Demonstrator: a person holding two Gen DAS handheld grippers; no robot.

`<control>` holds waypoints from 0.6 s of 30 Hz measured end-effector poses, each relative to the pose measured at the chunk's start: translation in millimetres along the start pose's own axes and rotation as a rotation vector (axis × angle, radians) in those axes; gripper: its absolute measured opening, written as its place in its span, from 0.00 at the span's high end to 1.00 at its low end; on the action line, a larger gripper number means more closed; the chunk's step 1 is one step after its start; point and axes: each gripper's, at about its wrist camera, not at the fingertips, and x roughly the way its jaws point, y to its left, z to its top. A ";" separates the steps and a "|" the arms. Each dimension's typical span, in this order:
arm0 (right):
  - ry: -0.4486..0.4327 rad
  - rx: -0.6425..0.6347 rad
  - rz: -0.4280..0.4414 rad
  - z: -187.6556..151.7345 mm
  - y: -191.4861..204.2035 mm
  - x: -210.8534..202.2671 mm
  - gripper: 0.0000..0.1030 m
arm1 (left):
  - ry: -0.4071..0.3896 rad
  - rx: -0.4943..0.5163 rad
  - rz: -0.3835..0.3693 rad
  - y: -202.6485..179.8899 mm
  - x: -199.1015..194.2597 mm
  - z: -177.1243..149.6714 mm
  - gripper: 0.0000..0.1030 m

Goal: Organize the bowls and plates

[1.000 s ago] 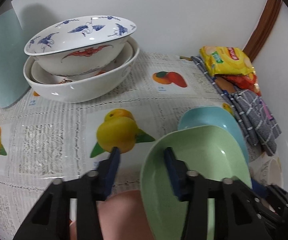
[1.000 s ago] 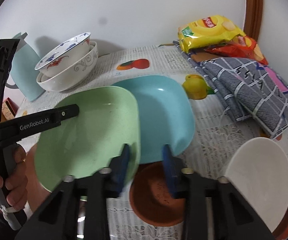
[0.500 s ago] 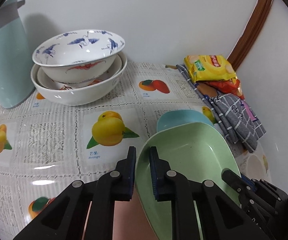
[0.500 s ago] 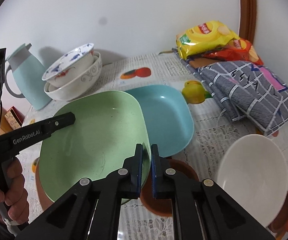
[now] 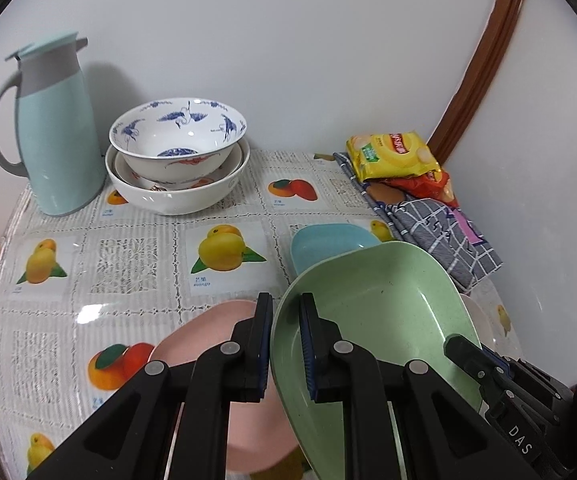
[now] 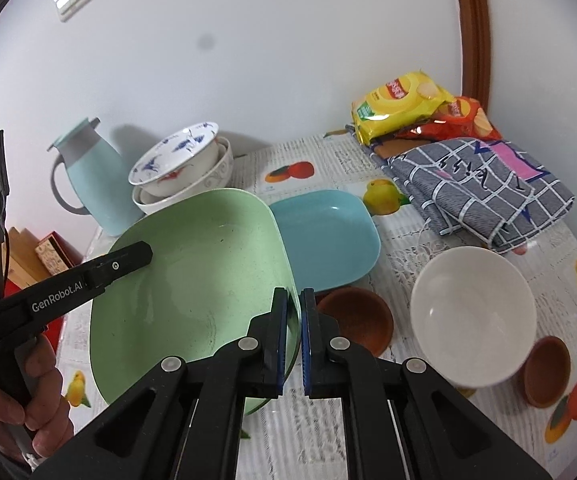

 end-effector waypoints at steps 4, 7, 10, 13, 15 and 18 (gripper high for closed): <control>-0.019 0.011 0.005 -4.0 1.5 -18.2 0.94 | -0.015 -0.001 -0.002 -4.1 -17.5 -4.7 0.87; -0.031 0.008 0.001 -6.8 4.1 -29.5 0.94 | -0.027 -0.007 -0.007 -6.7 -28.0 -9.0 0.87; -0.032 0.012 -0.001 -12.2 4.9 -37.7 0.94 | -0.032 -0.017 -0.009 -8.4 -35.0 -14.5 0.87; -0.032 0.013 -0.002 -17.2 4.6 -45.8 0.94 | -0.035 -0.022 -0.011 -9.5 -41.1 -19.5 0.87; -0.037 0.016 0.001 -19.3 4.3 -51.0 0.94 | -0.037 -0.024 -0.009 -10.8 -45.8 -23.1 0.87; -0.045 0.020 0.005 -22.5 5.0 -58.6 0.94 | -0.048 -0.019 -0.010 -11.8 -53.5 -28.5 0.87</control>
